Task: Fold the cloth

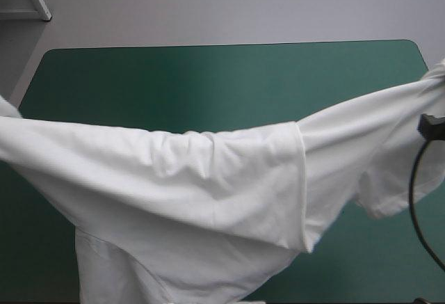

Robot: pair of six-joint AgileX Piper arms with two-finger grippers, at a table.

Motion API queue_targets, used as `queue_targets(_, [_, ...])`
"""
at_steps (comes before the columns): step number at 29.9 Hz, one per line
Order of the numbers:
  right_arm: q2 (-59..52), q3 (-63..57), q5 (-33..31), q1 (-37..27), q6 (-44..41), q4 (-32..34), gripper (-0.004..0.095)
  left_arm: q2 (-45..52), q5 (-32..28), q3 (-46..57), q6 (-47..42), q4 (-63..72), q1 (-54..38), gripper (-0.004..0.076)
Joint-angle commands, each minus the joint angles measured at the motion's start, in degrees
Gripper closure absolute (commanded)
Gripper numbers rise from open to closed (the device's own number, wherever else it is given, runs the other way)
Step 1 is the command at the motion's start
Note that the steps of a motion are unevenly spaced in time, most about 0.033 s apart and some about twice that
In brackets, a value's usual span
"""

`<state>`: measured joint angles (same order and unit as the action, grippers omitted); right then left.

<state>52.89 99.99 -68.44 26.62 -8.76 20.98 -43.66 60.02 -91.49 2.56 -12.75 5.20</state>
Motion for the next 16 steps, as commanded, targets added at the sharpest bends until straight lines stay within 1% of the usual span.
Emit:
queue_targets(1, [4.6, -3.6, 4.3, -0.4, 1.0, -1.2, 0.0926, -4.8, -2.2, 1.4, 1.0, 4.3, 0.2, 0.0734])
queue_targets(3, [7.9, -7.3, 5.7, -0.4, 1.0, -2.3, 0.0926, -6.7, -2.5, 3.8, 1.0, 5.7, 0.2, 0.0734])
queue_targets(5, [11.4, -10.9, 8.7, -0.4, 1.0, -3.4, 0.0926, -9.0, -3.8, 7.1, 1.0, 6.2, 0.2, 0.0734])
queue_targets(9, [17.7, -15.5, 14.7, -0.4, 0.8, -4.7, 0.0926, -12.6, -8.6, 14.2, 1.0, 6.4, 0.2, 0.0734])
queue_targets(12, [23.2, -16.6, 18.7, -0.4, 0.0, -4.6, 0.0926, -15.8, -14.1, 19.6, 1.0, 6.4, 0.2, 0.0734])
queue_targets(13, [24.9, -16.6, 20.4, -0.4, 0.0, -4.5, 0.0926, -17.3, -17.3, 21.7, 0.9, 6.4, 0.2, 0.0734])
queue_targets(16, [30.3, -16.6, 28.0, -0.4, -0.3, -3.3, 0.0926, -22.2, -25.3, 25.1, 0.3, 5.6, 0.2, 0.0734])
